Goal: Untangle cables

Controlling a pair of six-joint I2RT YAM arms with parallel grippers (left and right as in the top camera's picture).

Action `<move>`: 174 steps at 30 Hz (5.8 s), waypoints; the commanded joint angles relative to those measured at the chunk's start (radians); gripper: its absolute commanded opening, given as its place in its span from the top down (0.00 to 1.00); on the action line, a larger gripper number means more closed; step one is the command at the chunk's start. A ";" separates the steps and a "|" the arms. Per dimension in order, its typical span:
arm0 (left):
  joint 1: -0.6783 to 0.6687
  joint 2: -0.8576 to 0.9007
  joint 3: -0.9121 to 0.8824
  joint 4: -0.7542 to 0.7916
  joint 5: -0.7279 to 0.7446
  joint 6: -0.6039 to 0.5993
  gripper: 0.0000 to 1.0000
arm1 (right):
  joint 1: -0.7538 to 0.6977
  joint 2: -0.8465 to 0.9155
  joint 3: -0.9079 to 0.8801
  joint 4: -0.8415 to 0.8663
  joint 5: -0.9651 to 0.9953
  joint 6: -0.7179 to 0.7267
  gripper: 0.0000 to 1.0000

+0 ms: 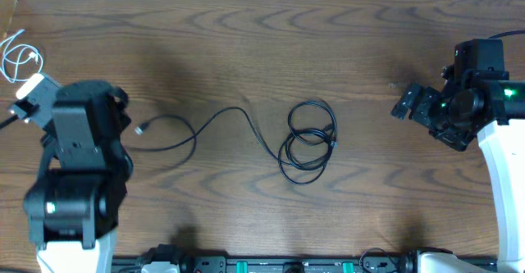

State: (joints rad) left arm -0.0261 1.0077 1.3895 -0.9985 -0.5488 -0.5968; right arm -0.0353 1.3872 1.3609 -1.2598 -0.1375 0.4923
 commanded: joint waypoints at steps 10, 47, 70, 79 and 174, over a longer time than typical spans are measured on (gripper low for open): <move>0.134 0.195 0.013 -0.107 0.694 0.053 0.07 | -0.003 -0.002 0.013 -0.001 0.008 -0.008 0.01; -0.256 0.772 -0.127 -0.051 0.776 -0.135 0.10 | -0.003 -0.002 0.013 -0.001 0.008 -0.008 0.01; -0.262 0.928 -0.127 0.100 0.741 -0.142 0.38 | -0.003 -0.002 0.013 -0.001 0.008 -0.008 0.01; -0.262 0.934 -0.128 0.131 0.704 -0.142 0.38 | -0.003 -0.002 0.013 -0.001 0.008 -0.008 0.01; -0.158 -0.190 0.179 0.353 -0.182 -0.014 0.92 | -0.003 -0.002 0.013 -0.001 0.008 -0.008 0.01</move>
State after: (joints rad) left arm -0.1894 0.8227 1.5604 -0.6315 -0.6617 -0.5892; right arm -0.0353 1.3872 1.3609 -1.2598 -0.1375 0.4923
